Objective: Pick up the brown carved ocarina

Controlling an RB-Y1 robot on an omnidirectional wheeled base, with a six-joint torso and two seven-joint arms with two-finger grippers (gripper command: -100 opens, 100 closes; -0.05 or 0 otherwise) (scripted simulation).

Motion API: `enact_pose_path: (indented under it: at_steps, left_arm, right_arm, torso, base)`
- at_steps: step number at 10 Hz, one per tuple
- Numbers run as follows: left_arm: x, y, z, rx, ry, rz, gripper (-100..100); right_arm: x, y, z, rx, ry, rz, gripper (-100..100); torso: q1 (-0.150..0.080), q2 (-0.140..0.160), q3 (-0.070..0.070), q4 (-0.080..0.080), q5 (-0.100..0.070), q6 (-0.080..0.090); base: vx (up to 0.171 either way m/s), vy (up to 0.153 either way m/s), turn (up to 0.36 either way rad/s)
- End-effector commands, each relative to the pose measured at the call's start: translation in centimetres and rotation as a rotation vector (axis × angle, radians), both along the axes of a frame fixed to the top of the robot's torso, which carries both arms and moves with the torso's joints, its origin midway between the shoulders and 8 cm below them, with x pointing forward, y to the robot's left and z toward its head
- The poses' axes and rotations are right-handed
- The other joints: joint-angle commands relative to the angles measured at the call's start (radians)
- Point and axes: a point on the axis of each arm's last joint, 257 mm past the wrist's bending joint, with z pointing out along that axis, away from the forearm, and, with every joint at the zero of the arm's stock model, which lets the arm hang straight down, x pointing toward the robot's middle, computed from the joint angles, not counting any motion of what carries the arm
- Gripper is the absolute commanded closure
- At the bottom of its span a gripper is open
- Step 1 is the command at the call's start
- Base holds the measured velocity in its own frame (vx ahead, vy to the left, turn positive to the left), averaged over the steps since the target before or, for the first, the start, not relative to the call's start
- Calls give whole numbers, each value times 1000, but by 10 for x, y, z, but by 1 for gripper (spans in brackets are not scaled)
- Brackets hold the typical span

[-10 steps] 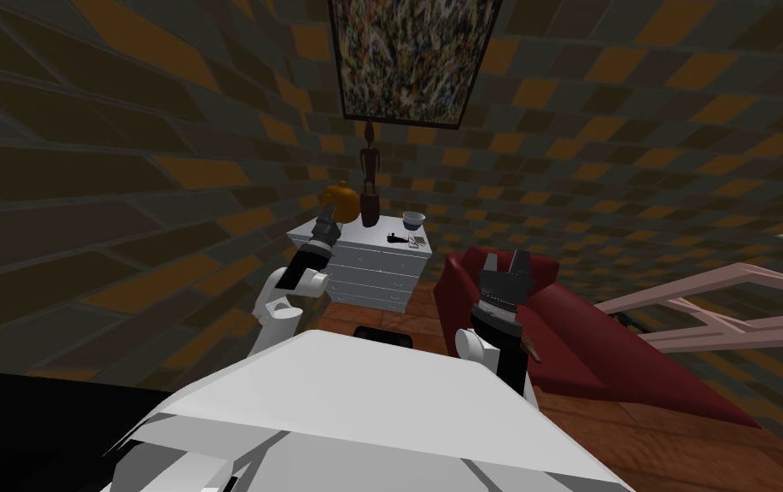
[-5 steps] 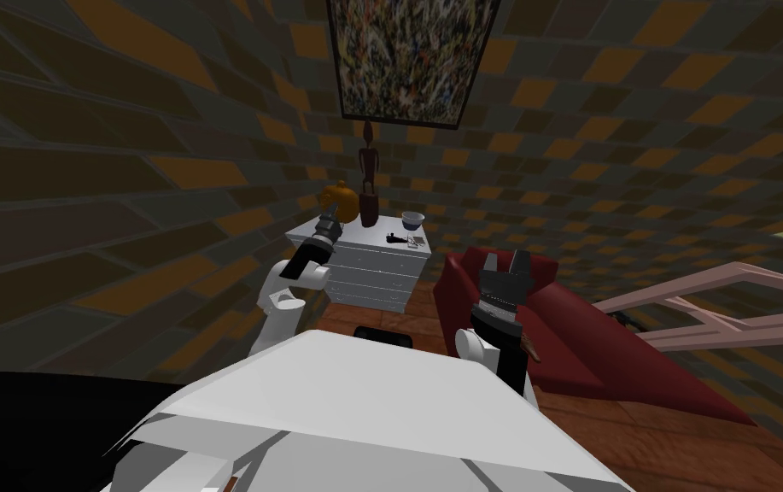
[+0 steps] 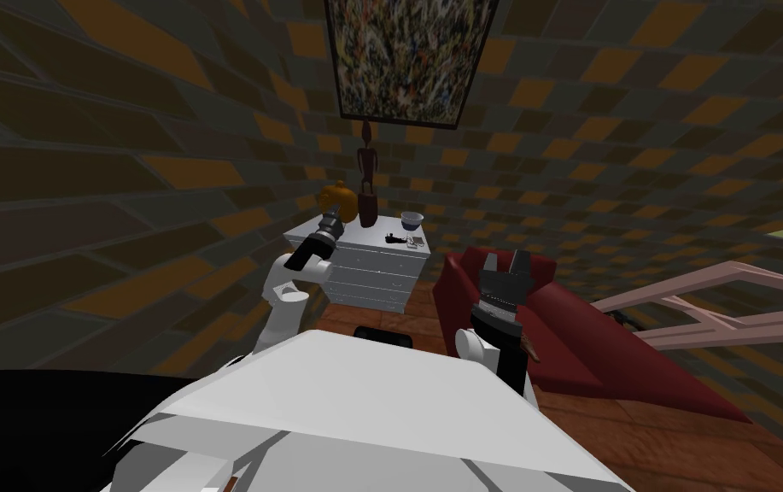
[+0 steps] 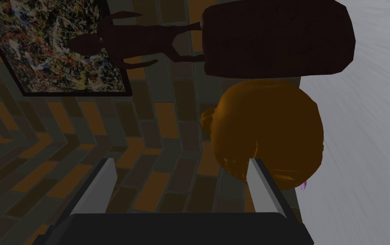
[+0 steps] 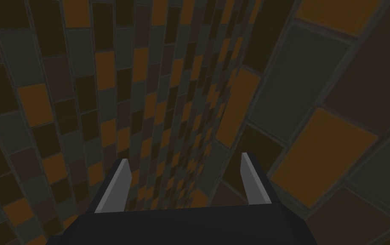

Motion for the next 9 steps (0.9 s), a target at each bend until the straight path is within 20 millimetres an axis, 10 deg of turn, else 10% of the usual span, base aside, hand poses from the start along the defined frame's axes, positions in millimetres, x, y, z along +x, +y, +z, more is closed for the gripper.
enact_pose_path:
  at_steps: [1,9]
  left_arm:
    - [3,3,-8,-6,34,10,-100]
    - [26,2,-16,-55,157,33,-100]
  right_arm:
    - [0,0,0,0,0,0,0]
    - [0,0,0,0,0,0,0]
  torso:
    - [0,0,0,0,0,0]
    - [0,0,0,0,0,0]
  base:
    - [6,-3,2]
    - [13,-7,-13]
